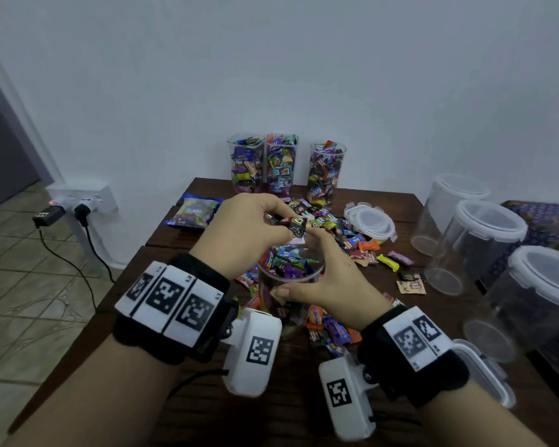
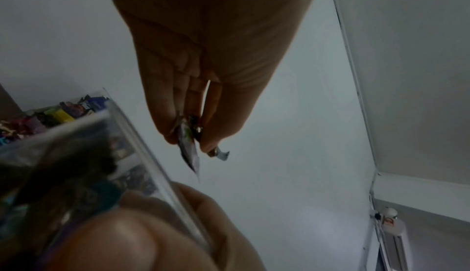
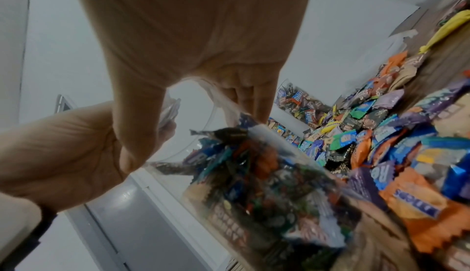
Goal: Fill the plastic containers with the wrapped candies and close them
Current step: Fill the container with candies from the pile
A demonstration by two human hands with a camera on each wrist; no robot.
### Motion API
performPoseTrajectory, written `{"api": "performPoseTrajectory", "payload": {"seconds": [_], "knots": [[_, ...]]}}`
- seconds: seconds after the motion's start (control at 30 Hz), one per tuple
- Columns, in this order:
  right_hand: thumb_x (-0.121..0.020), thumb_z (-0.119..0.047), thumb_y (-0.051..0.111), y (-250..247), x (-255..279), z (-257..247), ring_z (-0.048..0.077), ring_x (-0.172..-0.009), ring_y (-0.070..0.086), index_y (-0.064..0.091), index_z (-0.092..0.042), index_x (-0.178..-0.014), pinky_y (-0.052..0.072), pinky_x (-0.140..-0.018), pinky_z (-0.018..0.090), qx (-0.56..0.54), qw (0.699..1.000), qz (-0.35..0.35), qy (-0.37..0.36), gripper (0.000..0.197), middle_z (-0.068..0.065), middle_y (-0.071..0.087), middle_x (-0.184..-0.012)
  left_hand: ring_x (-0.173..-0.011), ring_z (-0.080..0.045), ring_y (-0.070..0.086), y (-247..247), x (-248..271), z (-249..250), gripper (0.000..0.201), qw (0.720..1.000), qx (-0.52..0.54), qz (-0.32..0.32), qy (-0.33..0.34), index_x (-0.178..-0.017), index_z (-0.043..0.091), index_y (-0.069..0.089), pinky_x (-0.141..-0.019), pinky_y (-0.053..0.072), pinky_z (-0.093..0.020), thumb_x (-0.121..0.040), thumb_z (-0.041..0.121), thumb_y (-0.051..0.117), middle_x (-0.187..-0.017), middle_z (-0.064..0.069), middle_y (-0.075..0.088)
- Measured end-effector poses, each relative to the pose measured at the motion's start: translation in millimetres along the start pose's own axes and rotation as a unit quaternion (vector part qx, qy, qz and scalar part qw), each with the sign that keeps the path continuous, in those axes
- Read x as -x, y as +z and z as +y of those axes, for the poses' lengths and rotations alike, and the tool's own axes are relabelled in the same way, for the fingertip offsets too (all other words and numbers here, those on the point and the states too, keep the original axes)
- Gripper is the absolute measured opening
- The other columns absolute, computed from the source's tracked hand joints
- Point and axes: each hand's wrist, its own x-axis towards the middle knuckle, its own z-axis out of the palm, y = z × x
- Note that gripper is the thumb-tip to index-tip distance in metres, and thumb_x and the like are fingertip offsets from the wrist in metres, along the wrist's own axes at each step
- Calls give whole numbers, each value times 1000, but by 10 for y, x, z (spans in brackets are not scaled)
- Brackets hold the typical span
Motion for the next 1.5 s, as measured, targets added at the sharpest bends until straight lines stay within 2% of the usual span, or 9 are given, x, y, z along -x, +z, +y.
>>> {"api": "performPoseTrajectory", "payload": {"seconds": [0.07,0.13,0.33,0.5,0.67,0.93,1.1,1.23,1.5], "knots": [[-68,-32,83,1,-5,2,3,-124,39,18,-22,-147,33,-104,25,3,1000,-1,-2,103,-17,36,-128,-64,-19,60,34,20,11,23,1000,-15,-11,5,-78,35,63,-60,43,-32,-78,13,72,-66,1,63],[-69,-32,82,-4,-2,-5,0,-120,37,17,-21,-148,31,-99,21,6,1000,-3,-1,103,-17,35,-128,-57,-8,51,64,26,2,19,999,-40,-17,6,-84,32,65,-54,36,-23,-79,14,70,-62,9,55],[-70,-34,81,-15,-5,-2,1,-118,37,20,-22,-147,30,-94,20,20,1000,-4,-4,99,-12,38,-131,-73,-10,54,110,52,-9,21,993,-115,-20,18,-102,24,68,-60,39,-19,-82,20,68,-74,15,49],[-68,-35,82,-17,-15,21,9,-127,40,23,-22,-145,35,-101,26,21,1000,2,-8,98,-8,40,-140,-77,-3,52,112,56,-24,29,992,-117,-28,21,-109,26,67,-60,34,-6,-81,19,67,-82,20,49],[-68,-32,82,2,-29,43,5,-126,41,20,-19,-147,32,-97,20,8,1000,1,-12,101,-9,42,-141,-84,-6,61,122,60,-46,28,996,-79,-35,21,-109,26,67,-75,49,-21,-81,21,70,-94,6,65],[-68,-36,81,-38,-20,100,1,-123,38,12,-25,-148,31,-99,21,31,999,-21,-9,107,-14,42,-135,-86,5,55,92,71,-202,11,993,22,110,30,-93,33,64,-69,37,-2,-87,24,64,-98,13,57],[-63,-45,79,-192,-14,272,12,-132,33,17,-28,-148,33,-107,34,164,980,-114,6,106,-7,36,-144,-88,-19,60,-13,48,-451,14,994,-9,101,-50,-96,29,64,-81,48,-35,-89,17,60,-100,-4,62],[-78,-42,71,-268,-50,371,21,-142,16,6,-25,-151,28,-111,38,326,929,-166,59,100,-2,13,-155,-90,-13,56,-17,79,-665,19,988,-96,37,-112,-107,22,66,-78,40,-27,-90,19,59,-94,4,59],[-76,-45,73,-300,-224,467,26,-145,7,-5,-26,-151,26,-114,44,409,881,-202,127,110,4,0,-159,-123,-23,46,176,6,-896,79,896,-315,-273,-154,-142,34,32,-94,47,-42,-75,35,74,-148,1,31]]}}
